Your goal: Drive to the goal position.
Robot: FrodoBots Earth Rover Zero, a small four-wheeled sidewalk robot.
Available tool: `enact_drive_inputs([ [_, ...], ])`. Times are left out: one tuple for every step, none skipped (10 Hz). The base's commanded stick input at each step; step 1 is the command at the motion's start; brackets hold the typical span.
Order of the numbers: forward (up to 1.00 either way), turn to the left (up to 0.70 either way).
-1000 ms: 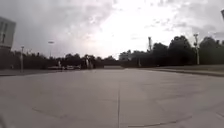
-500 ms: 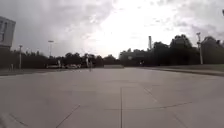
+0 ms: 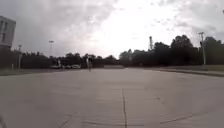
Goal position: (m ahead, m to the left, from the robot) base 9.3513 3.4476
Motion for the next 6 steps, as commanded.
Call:
enact_drive_inputs([
  [0.70, 0.00],
  [0.70, 0.01],
  [0.70, 0.00],
  [0.70, 0.01],
  [0.70, 0.01],
  [0.70, 0.01],
])
